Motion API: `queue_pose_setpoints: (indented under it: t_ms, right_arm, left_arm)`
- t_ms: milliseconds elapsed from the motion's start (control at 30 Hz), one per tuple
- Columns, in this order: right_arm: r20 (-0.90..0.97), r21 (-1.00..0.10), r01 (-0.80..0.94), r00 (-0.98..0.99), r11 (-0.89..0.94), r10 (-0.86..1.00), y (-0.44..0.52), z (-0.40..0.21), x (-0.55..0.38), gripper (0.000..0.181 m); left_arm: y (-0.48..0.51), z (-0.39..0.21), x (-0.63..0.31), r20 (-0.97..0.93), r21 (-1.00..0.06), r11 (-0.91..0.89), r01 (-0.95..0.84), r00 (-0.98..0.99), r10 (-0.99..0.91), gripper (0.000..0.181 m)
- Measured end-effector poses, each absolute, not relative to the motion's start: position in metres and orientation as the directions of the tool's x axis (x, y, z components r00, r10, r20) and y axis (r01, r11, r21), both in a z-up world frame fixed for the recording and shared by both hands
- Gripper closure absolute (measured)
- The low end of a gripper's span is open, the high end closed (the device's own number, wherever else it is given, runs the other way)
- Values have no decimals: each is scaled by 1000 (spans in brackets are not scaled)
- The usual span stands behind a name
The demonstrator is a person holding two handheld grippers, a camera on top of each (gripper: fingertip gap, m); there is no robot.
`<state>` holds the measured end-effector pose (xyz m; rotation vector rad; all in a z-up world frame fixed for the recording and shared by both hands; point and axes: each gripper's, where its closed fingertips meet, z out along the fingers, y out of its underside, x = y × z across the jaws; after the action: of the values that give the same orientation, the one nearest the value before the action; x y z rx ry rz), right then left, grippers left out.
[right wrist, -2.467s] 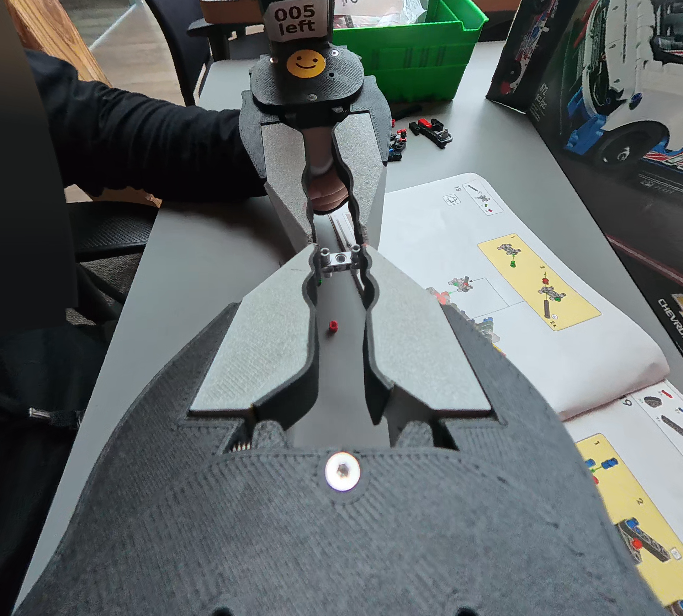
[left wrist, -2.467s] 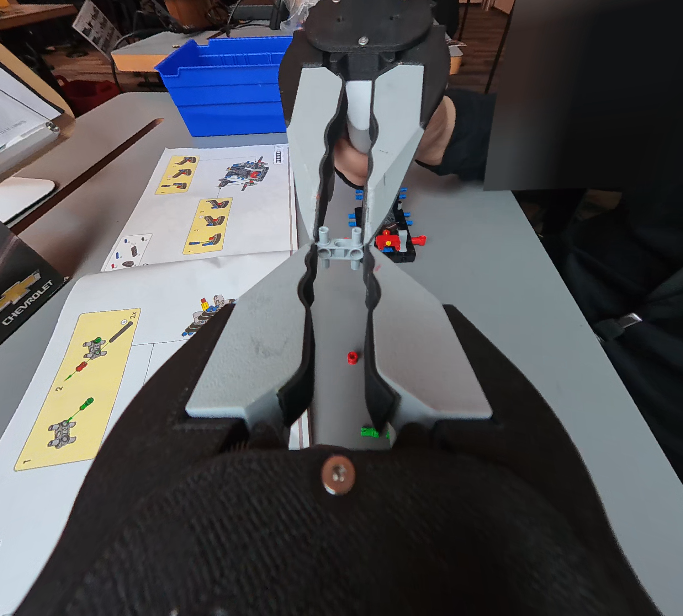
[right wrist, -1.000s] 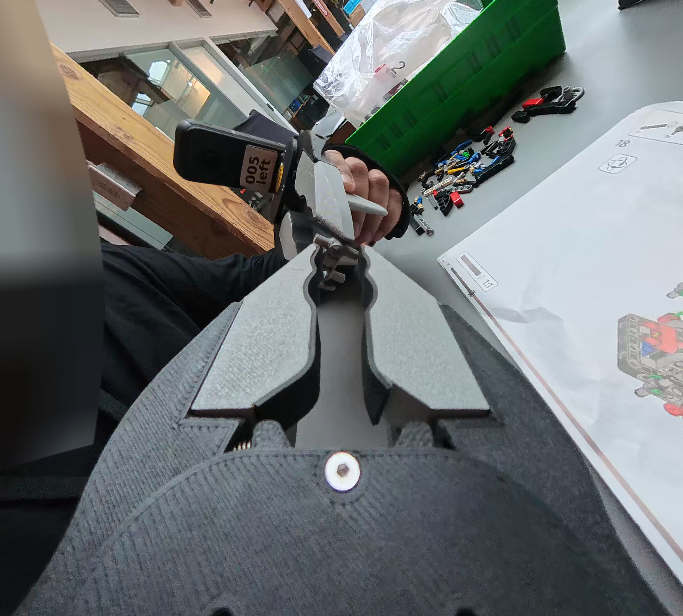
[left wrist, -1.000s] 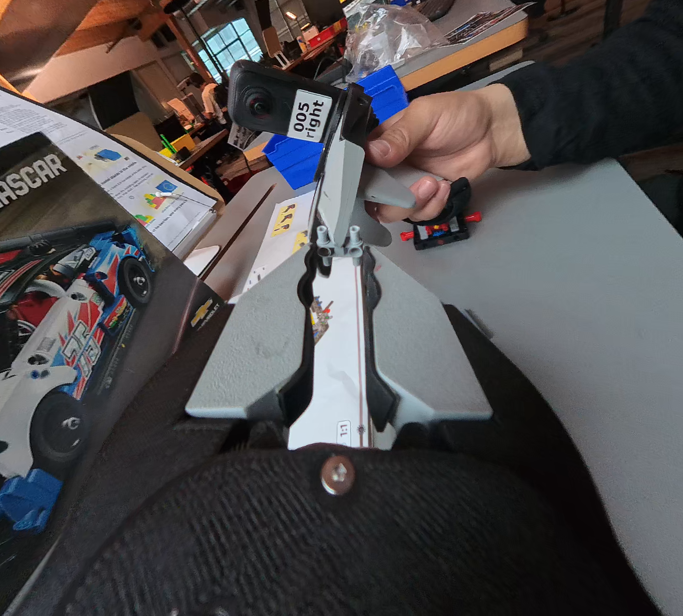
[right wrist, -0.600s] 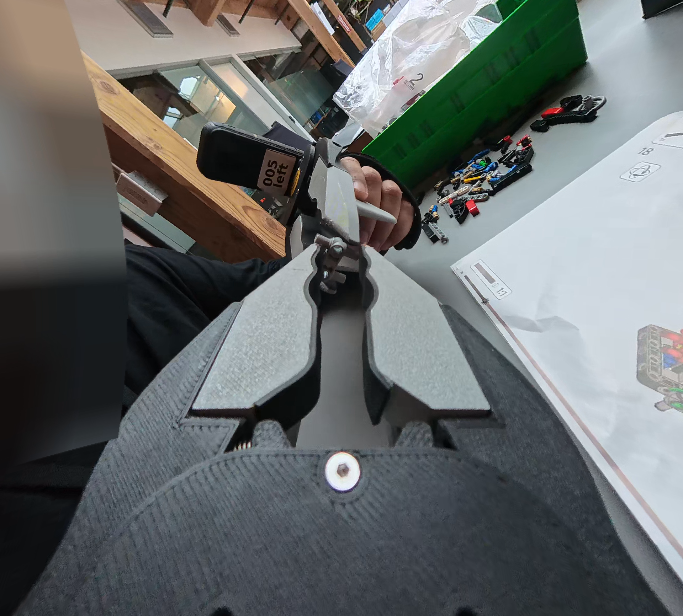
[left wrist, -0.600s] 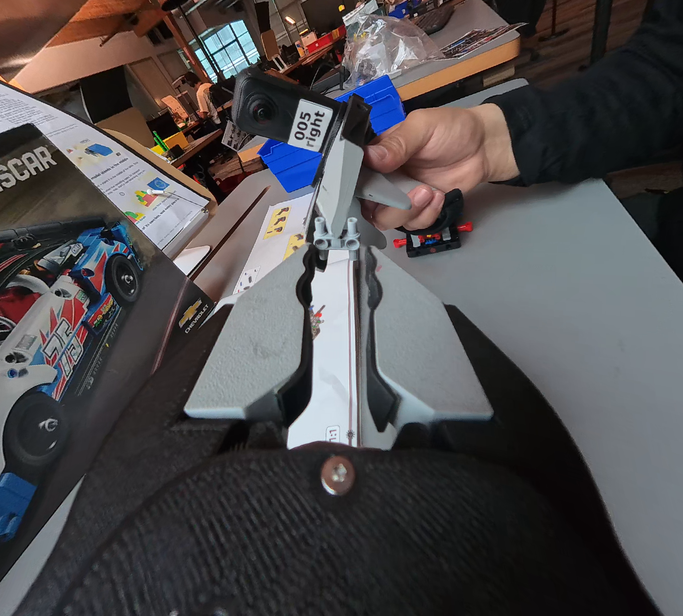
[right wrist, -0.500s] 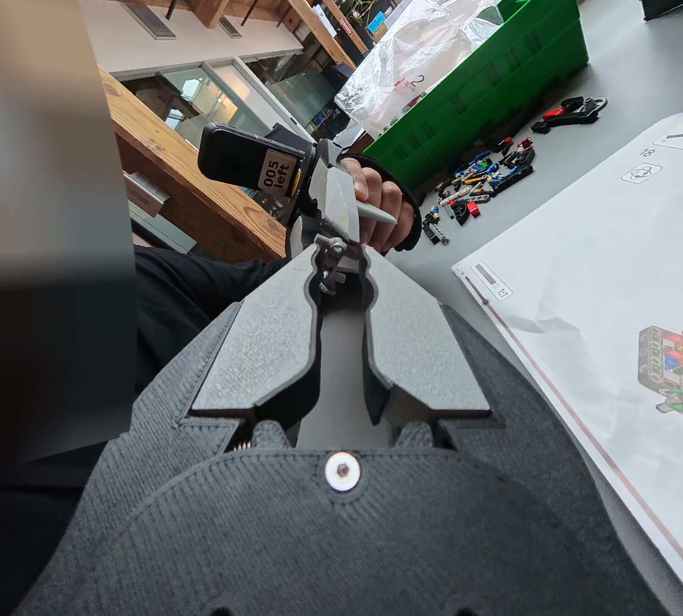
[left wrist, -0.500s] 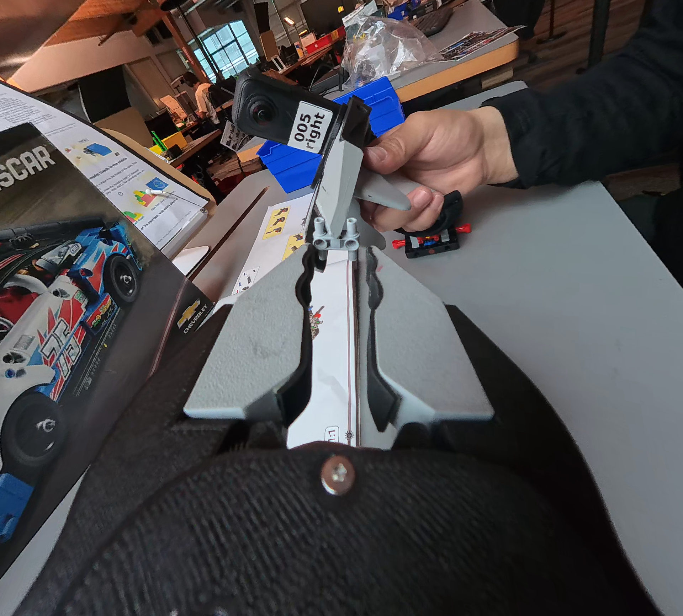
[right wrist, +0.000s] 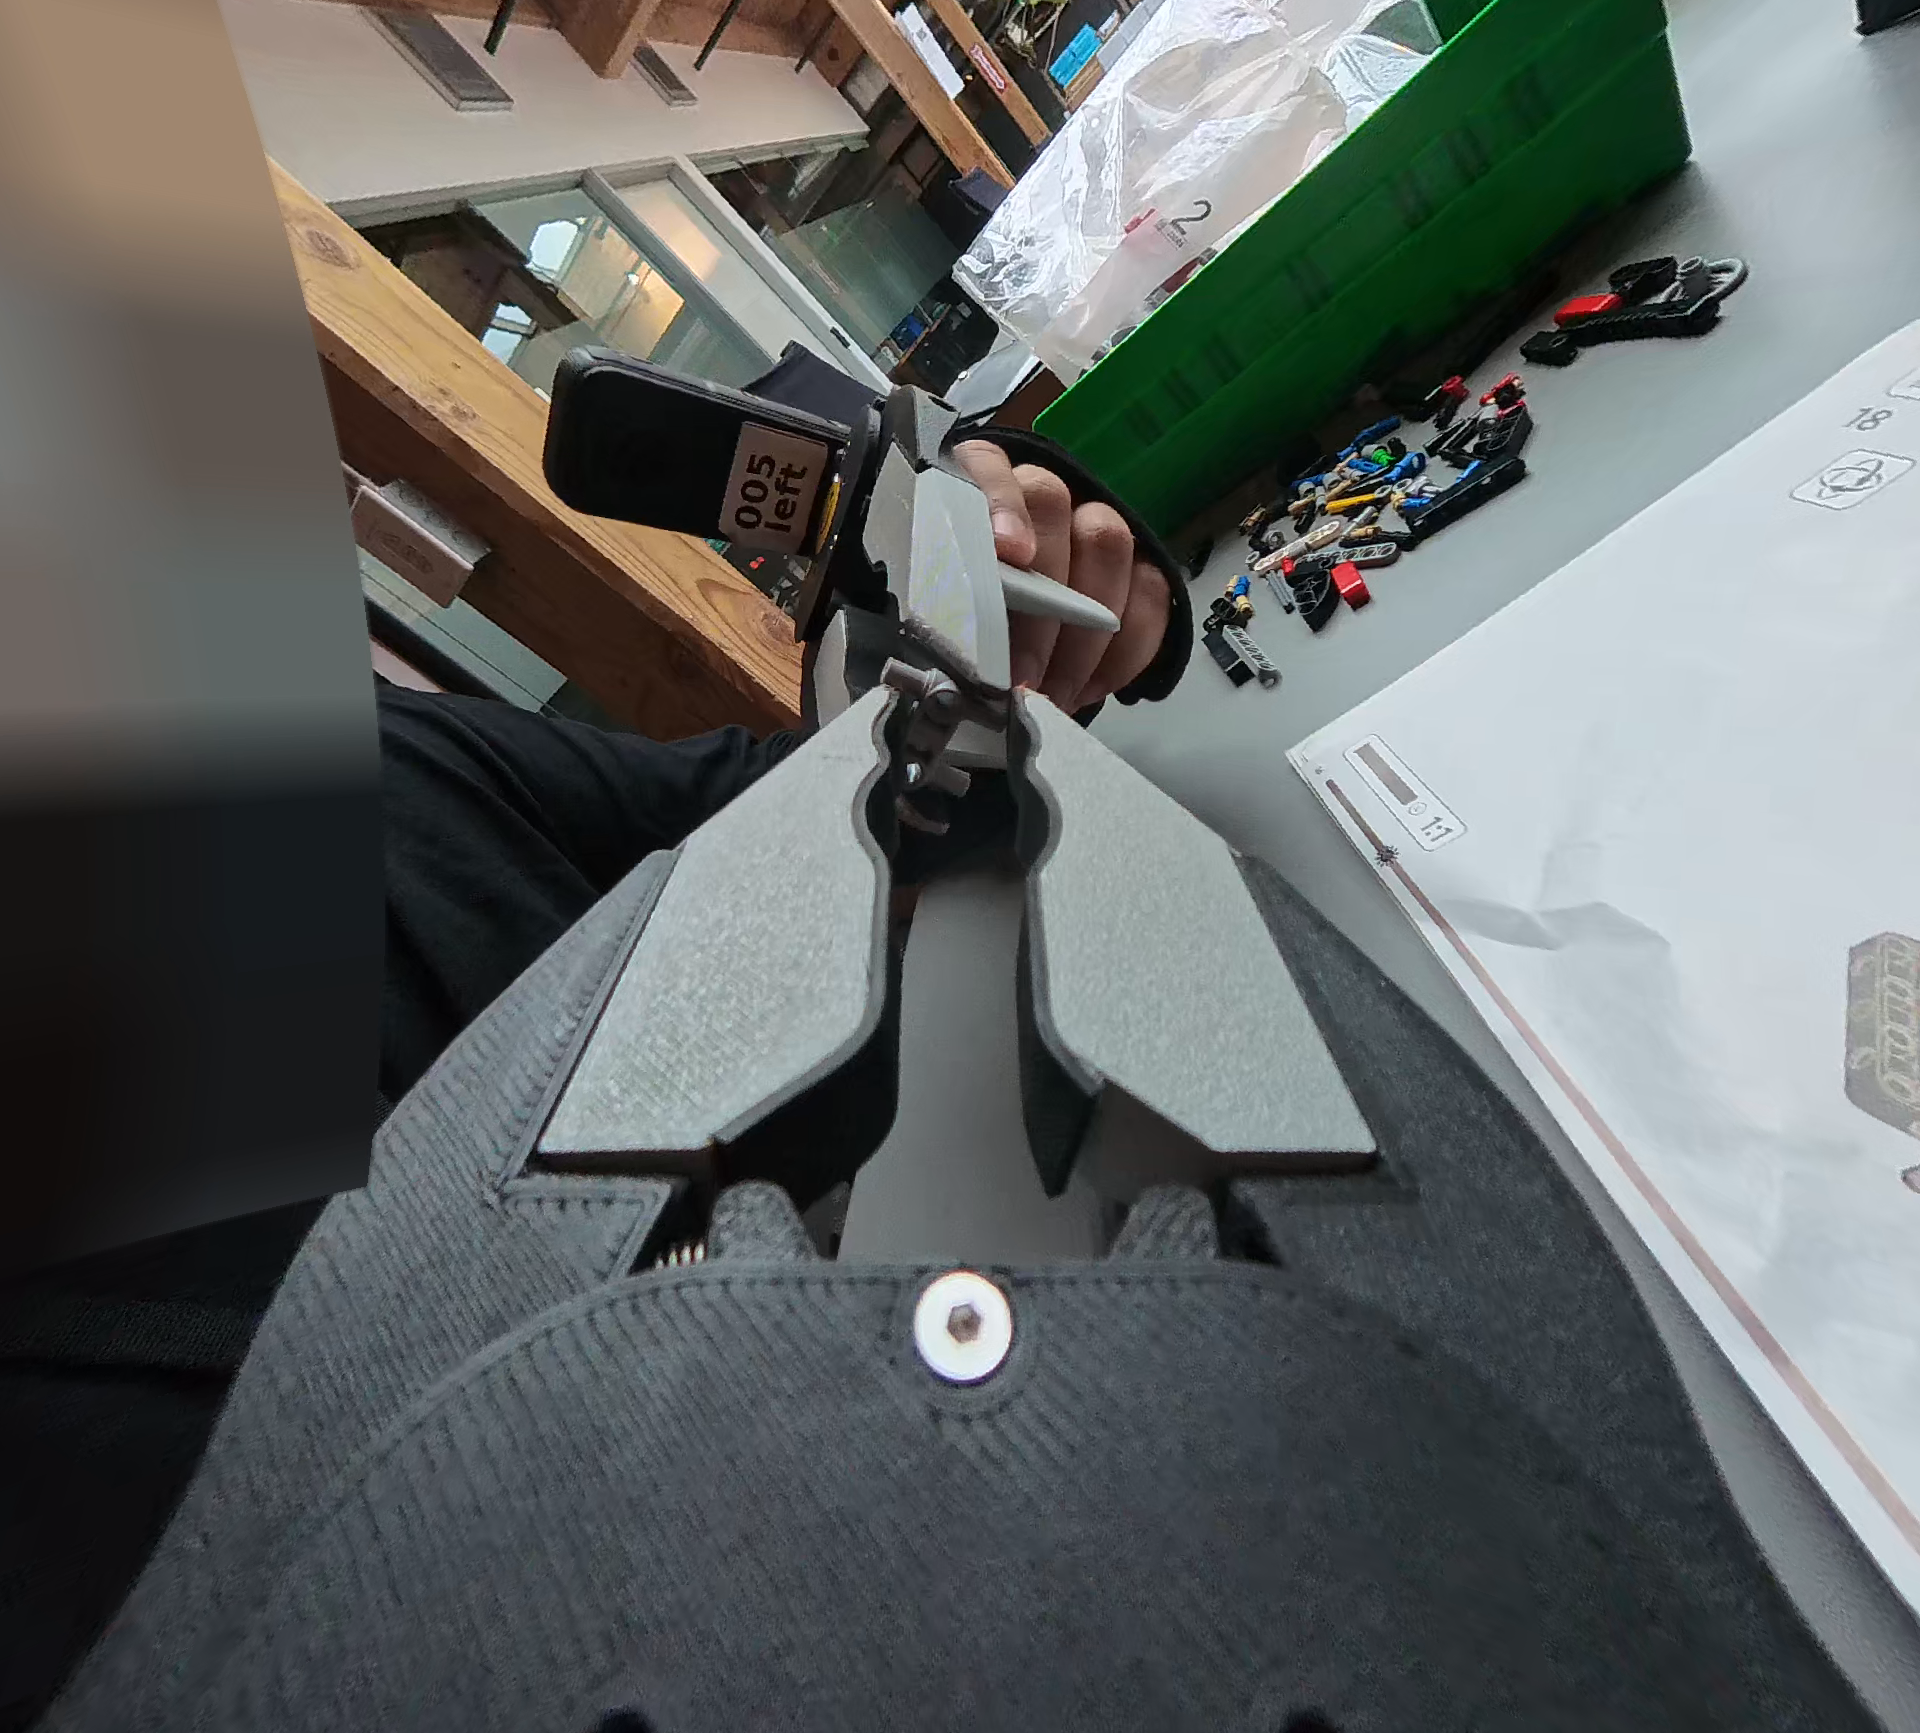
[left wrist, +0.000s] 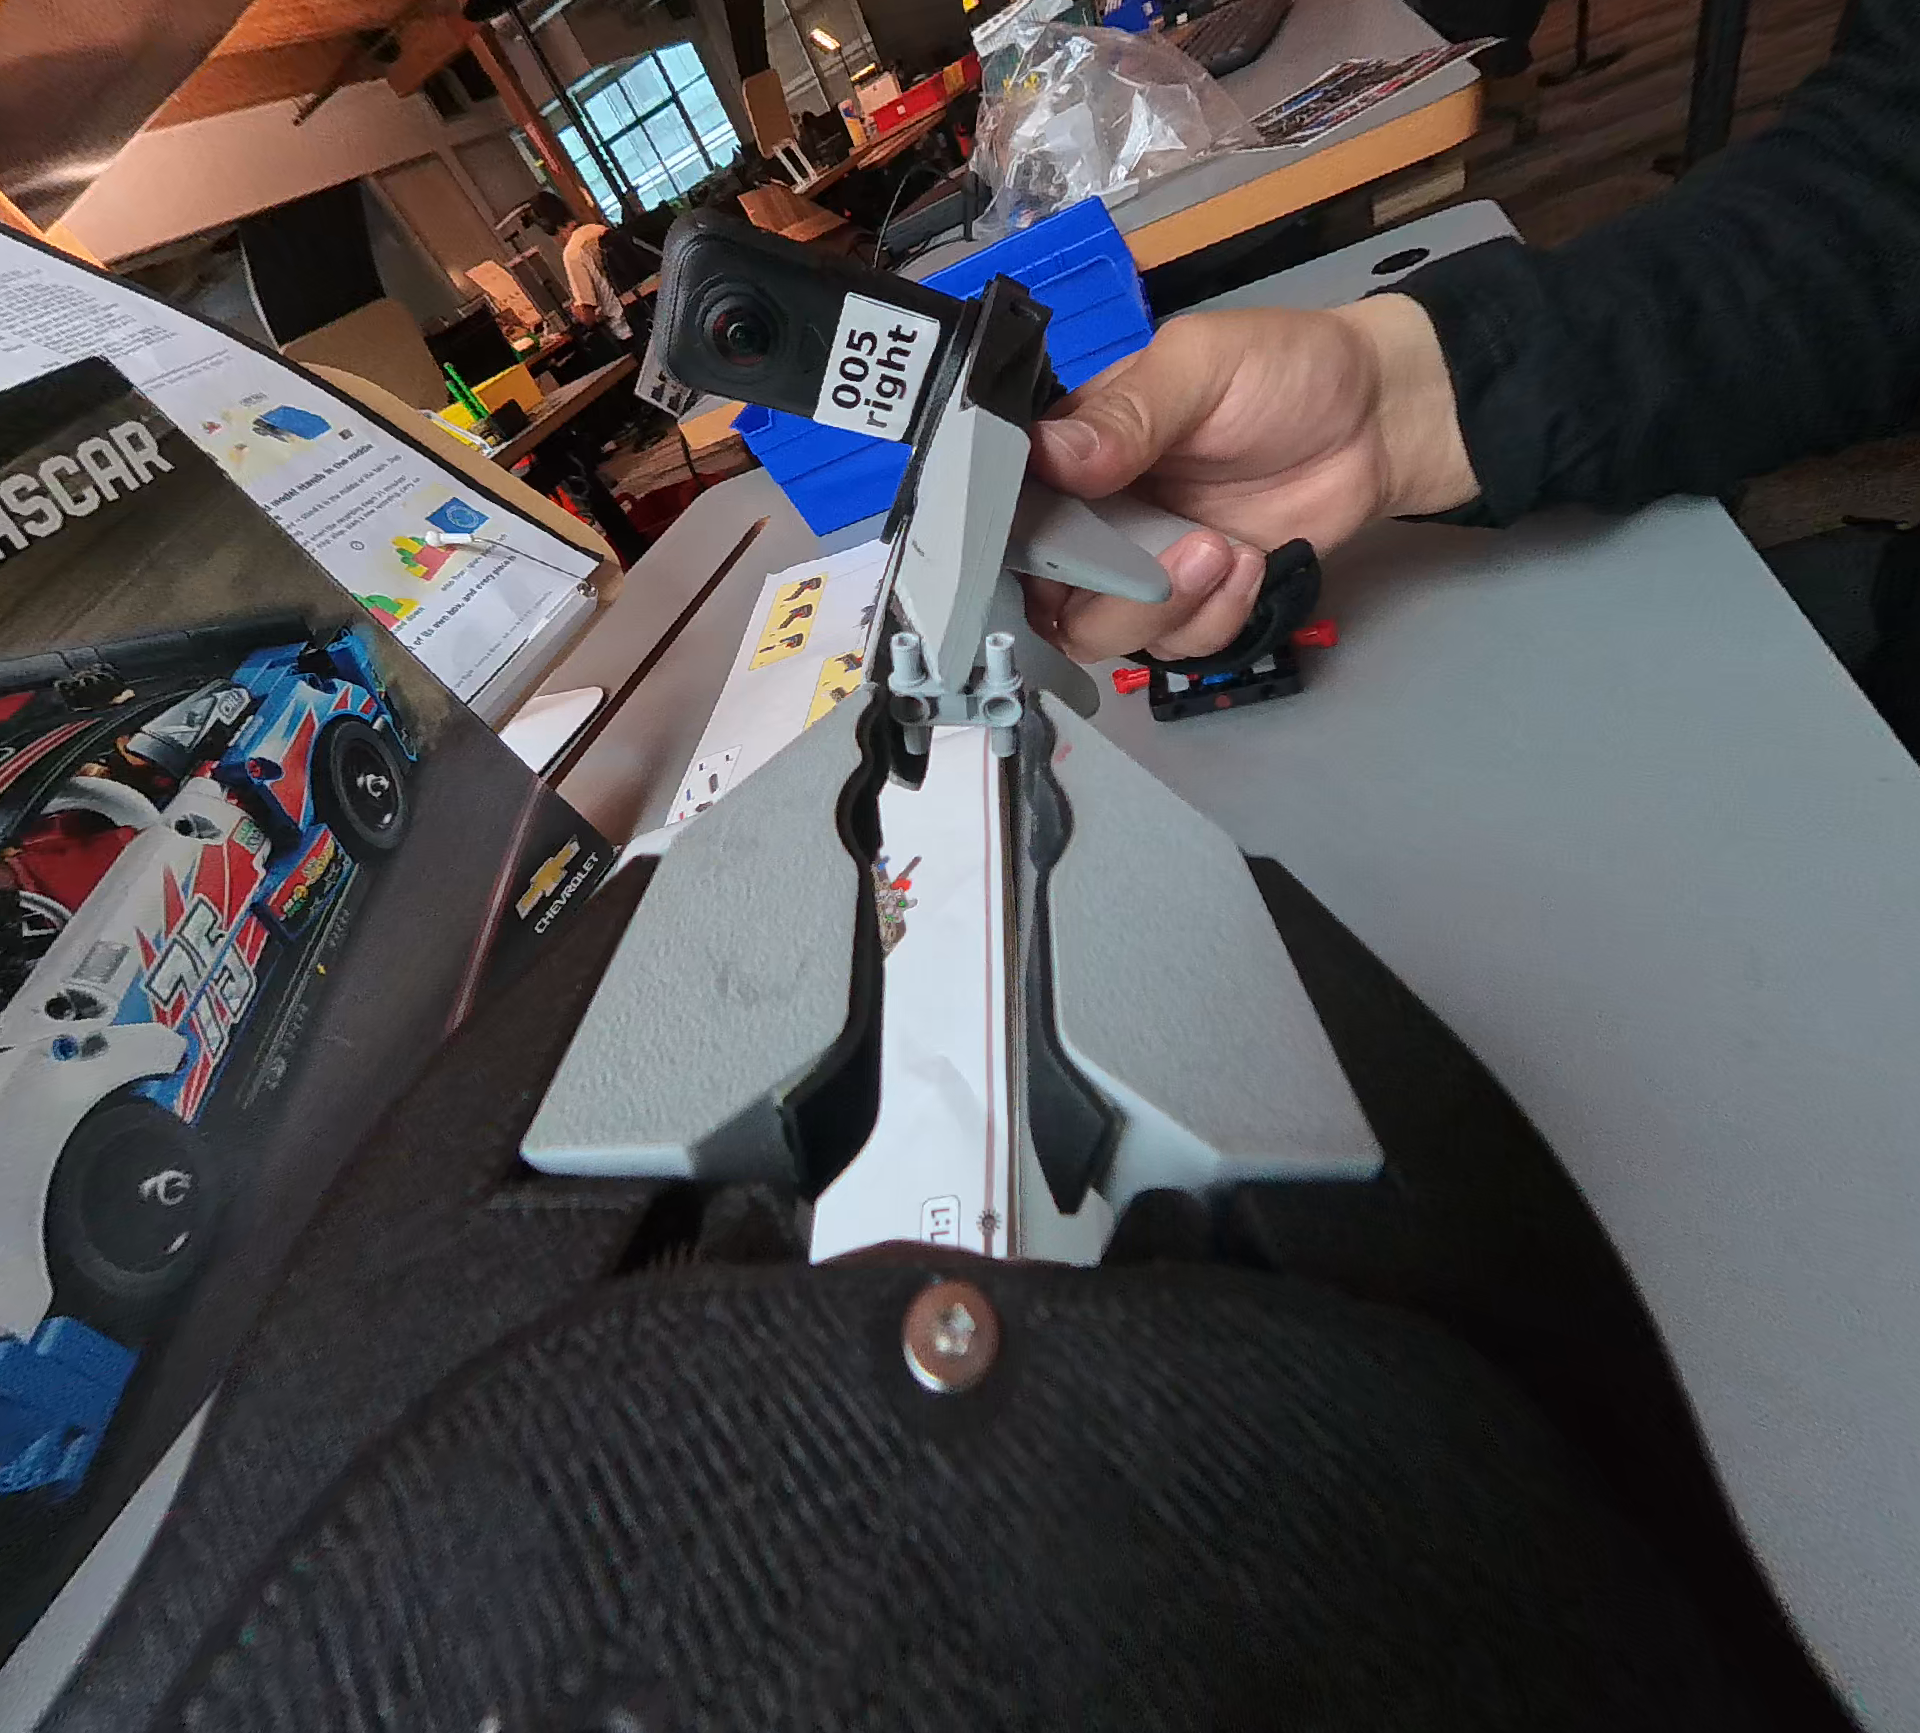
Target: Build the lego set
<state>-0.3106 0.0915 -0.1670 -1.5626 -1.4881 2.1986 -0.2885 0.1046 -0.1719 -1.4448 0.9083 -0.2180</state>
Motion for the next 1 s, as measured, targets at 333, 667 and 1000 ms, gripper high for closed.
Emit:
queue_pose_setpoints:
  t_ms: [333, 667, 1000]
  right_arm:
    - [-517, -808, 468, -273, -358, 811, 117, -196, -308, 165]
    - [-310, -687, 718, -152, -111, 938, 93, -277, -309, 176]
    - [-258, -595, 803, -145, -39, 955, 85, -301, -316, 172]
  left_arm:
    - [113, -182, -309, -410, -895, 122, -430, 683, -605, 158]
    - [120, -187, -322, -346, -918, 56, -393, 721, -600, 159]
    - [119, -181, -323, -359, -915, 67, -398, 727, -586, 159]
